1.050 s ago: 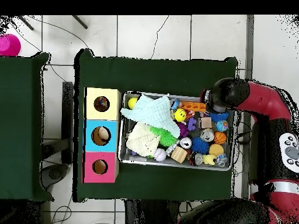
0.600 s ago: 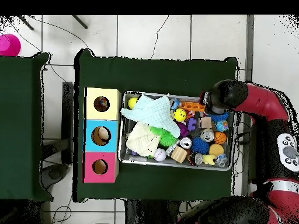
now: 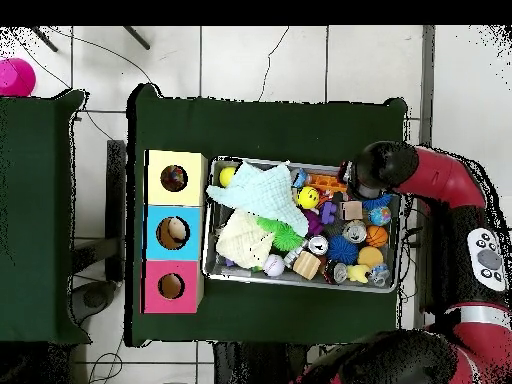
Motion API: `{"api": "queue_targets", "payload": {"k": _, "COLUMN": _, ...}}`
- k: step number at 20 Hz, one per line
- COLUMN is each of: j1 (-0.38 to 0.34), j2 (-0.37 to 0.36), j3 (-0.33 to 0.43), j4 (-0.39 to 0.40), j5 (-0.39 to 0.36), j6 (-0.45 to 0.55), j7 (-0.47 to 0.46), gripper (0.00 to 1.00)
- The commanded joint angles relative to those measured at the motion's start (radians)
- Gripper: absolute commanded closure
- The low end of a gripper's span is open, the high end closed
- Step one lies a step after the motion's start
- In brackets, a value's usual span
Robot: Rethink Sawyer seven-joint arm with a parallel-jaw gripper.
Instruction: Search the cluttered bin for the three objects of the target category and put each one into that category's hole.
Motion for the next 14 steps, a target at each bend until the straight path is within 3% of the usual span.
{"api": "queue_targets", "payload": {"k": 1, "j1": -0.007, "j2": 0.043, "j3": 0.040, "j4": 0.053, "j5": -0.060, "j6": -0.069, "j7": -0.215, "gripper": 0.00}}
{"api": "queue_targets", "payload": {"k": 14, "j1": -0.006, "j2": 0.060, "j3": 0.039, "j4": 0.032, "j5": -0.073, "j6": -0.100, "j7": -0.226, "gripper": 0.00}}
